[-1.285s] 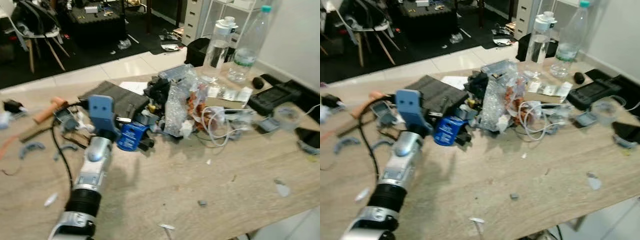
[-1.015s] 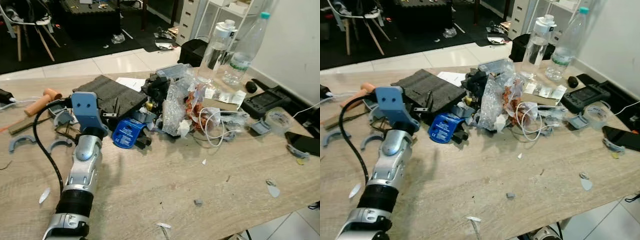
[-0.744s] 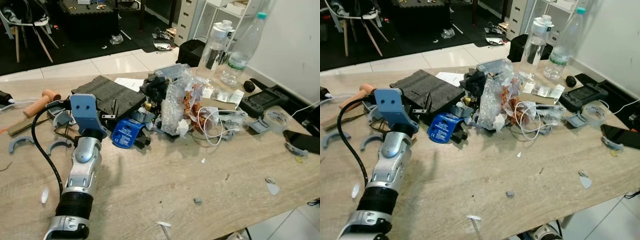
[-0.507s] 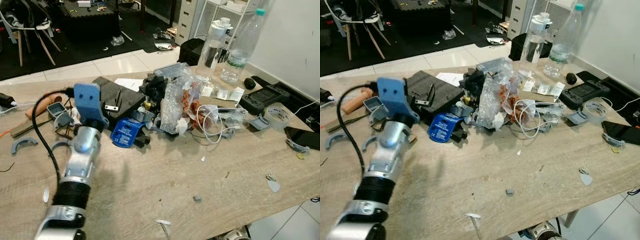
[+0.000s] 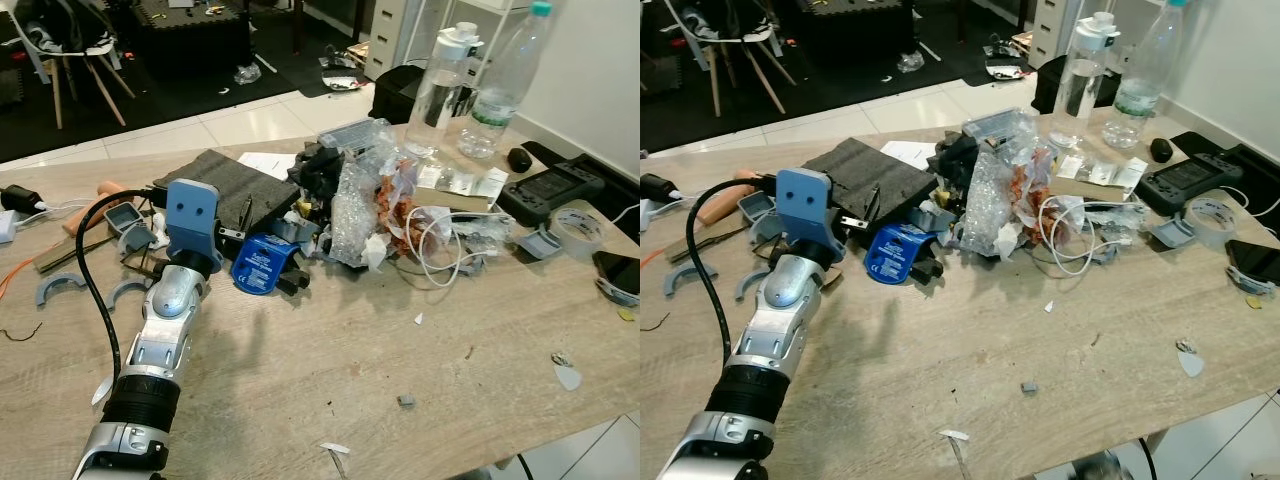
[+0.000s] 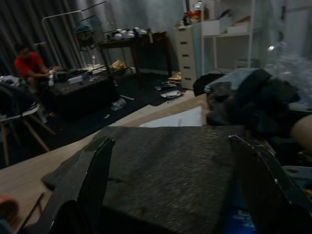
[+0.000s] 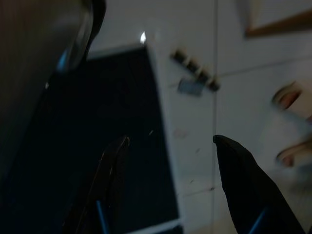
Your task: Picking trash to rubbish bin
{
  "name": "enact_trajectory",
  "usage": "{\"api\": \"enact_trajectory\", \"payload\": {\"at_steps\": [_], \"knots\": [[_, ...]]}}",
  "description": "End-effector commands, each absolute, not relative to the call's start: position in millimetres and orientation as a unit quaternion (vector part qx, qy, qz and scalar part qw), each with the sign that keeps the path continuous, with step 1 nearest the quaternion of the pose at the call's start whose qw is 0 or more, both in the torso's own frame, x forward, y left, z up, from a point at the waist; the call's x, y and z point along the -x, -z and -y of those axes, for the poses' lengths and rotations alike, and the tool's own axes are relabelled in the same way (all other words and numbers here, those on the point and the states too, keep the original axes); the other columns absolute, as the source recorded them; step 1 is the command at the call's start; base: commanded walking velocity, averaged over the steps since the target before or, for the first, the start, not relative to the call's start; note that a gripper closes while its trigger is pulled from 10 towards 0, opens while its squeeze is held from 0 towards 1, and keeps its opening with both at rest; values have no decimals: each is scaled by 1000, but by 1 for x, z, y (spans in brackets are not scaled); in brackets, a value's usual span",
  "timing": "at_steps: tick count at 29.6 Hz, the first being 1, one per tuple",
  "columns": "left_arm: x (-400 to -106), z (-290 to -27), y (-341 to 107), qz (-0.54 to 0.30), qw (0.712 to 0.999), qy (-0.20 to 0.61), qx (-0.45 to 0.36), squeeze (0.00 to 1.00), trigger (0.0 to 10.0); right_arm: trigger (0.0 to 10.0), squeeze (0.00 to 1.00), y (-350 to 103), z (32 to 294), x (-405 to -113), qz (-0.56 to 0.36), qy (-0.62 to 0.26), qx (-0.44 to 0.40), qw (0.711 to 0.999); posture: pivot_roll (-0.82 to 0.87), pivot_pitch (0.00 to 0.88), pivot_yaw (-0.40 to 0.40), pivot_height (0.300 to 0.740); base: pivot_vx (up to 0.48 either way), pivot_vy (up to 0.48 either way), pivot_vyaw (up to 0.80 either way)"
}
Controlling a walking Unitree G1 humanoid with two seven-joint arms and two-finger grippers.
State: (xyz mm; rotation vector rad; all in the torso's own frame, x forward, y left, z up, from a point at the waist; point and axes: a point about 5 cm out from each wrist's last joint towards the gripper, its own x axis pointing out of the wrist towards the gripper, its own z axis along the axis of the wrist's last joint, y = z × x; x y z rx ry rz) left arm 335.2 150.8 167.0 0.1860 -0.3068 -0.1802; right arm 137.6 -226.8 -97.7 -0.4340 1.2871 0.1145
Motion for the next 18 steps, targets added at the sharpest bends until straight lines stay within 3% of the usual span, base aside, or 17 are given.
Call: {"api": "enact_trajectory", "payload": {"at_steps": [1,6,13,18], "knots": [[-337,-146,-165,148,979,97,-105,0,10000,10000,0,97,227,-138,-595,-48,197,778,-50,65,27,740,0,0,0],[-343,-139,-170,156,975,98,-123,0,10000,10000,0,97,224,-140,-591,-48,193,781,-53,60,29,740,0,0,0],[-344,-123,-165,156,943,147,-256,0,10000,10000,0,96,225,-144,-585,-56,209,782,-74,58,36,740,0,0,0],[-343,-122,-163,150,929,176,-289,0,10000,10000,0,96,226,-143,-586,-60,215,779,-71,59,36,740,0,0,0]]}}
